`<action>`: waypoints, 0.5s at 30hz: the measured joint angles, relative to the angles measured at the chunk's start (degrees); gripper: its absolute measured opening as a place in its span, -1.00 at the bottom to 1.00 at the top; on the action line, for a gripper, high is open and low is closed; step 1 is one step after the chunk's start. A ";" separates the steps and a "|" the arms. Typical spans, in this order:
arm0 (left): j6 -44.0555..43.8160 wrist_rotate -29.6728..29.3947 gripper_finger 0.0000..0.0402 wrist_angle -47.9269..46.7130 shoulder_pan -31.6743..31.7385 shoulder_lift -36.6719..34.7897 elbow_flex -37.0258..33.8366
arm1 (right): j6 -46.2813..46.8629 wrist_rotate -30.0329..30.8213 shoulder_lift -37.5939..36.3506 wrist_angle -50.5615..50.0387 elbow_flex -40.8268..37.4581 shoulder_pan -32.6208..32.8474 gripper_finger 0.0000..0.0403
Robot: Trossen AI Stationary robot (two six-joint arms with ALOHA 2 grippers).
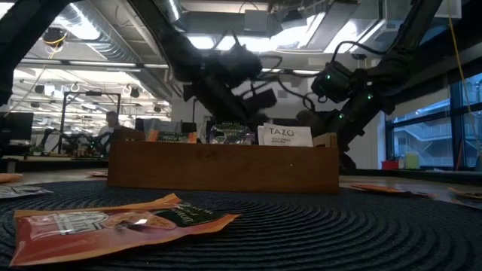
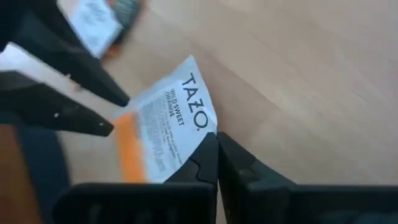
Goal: Pick & Place Tea
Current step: Put the white tea bag into the right section of the wooden organizer
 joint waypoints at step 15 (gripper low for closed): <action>-0.11 9.98 -0.60 7.81 4.94 -24.81 -14.34 | -12.50 4.51 -15.10 0.54 0.20 3.52 -0.99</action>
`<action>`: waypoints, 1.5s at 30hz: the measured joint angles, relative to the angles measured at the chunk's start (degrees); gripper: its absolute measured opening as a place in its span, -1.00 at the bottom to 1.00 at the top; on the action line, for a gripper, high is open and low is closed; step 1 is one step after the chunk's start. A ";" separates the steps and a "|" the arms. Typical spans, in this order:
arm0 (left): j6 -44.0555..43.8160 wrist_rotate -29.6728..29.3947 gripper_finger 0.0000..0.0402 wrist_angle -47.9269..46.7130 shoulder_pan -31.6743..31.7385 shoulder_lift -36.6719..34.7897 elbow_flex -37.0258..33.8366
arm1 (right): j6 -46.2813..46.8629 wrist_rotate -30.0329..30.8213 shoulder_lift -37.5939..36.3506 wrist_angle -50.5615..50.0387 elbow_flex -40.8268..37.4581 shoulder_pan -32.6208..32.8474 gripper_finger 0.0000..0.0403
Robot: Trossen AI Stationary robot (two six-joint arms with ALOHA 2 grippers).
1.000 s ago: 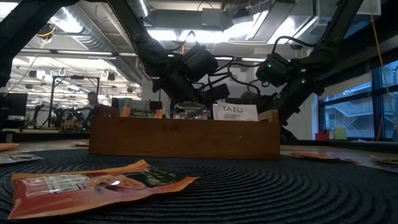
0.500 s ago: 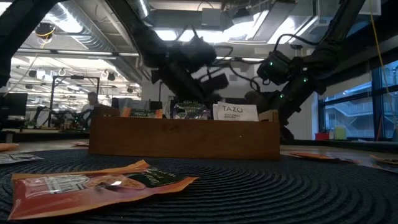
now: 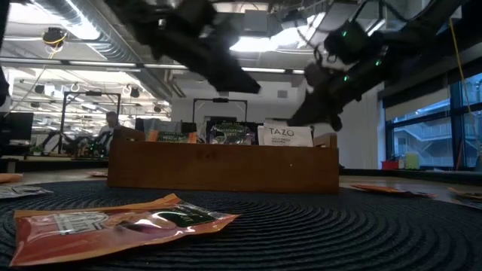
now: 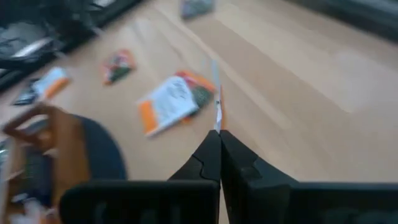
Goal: Pick & Place Tea
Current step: Put the white tea bag into the right section of the wooden organizer
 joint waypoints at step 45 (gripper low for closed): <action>-7.94 0.18 -0.58 8.98 6.61 -9.56 -18.27 | 1.94 19.48 7.40 -28.20 15.58 34.97 -0.96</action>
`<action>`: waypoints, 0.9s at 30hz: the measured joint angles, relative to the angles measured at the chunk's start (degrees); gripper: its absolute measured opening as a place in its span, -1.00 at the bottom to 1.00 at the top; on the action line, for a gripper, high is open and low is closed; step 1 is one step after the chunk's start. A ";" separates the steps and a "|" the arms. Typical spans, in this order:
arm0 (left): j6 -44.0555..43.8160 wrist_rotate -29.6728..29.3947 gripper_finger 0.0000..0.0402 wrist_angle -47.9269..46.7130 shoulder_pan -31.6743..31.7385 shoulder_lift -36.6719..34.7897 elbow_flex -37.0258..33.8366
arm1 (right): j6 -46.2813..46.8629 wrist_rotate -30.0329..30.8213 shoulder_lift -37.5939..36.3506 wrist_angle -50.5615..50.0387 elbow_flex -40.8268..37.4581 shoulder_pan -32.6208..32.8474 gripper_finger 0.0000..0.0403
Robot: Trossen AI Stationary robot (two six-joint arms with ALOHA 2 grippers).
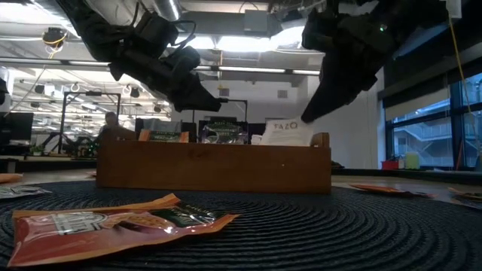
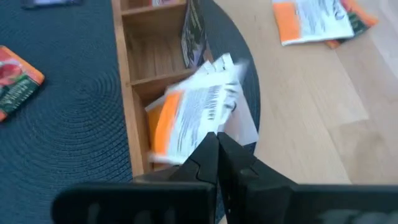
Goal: Pick & Place Tea
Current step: Put the white tea bag into the right section of the wooden organizer
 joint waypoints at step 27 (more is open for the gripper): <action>0.05 0.00 -0.61 -0.01 0.00 0.00 0.02 | -10.11 -2.57 2.96 5.54 0.00 -0.03 -0.95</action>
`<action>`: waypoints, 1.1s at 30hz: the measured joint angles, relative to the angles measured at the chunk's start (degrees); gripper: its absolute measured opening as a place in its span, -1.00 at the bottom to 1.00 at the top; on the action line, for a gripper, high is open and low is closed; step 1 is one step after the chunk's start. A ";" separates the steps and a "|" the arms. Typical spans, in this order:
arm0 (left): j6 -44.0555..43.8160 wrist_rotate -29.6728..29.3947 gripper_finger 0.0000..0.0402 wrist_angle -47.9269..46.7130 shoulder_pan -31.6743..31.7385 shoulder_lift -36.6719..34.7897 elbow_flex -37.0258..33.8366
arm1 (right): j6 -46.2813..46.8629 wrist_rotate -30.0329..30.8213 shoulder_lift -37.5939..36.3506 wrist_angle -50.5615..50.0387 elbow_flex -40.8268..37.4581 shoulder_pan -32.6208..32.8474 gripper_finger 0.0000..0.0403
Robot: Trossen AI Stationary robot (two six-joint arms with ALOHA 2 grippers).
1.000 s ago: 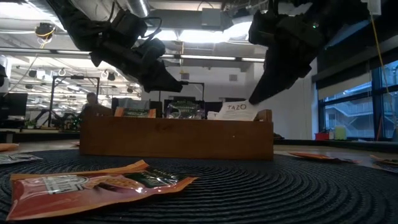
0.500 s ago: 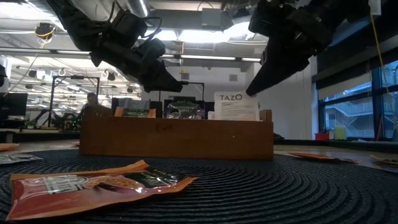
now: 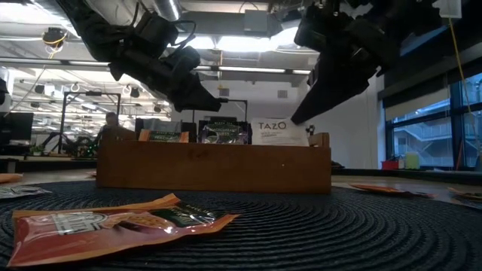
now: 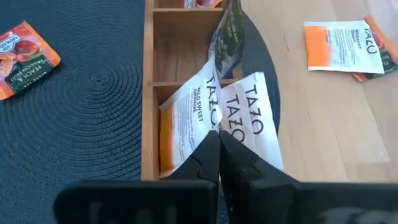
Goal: Pick & Place Tea
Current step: Put the white tea bag into the right section of the wooden organizer
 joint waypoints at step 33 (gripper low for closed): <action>4.36 -3.37 -0.60 -16.14 -10.20 0.33 0.02 | -4.72 -20.44 -6.91 0.63 0.00 -26.74 -0.21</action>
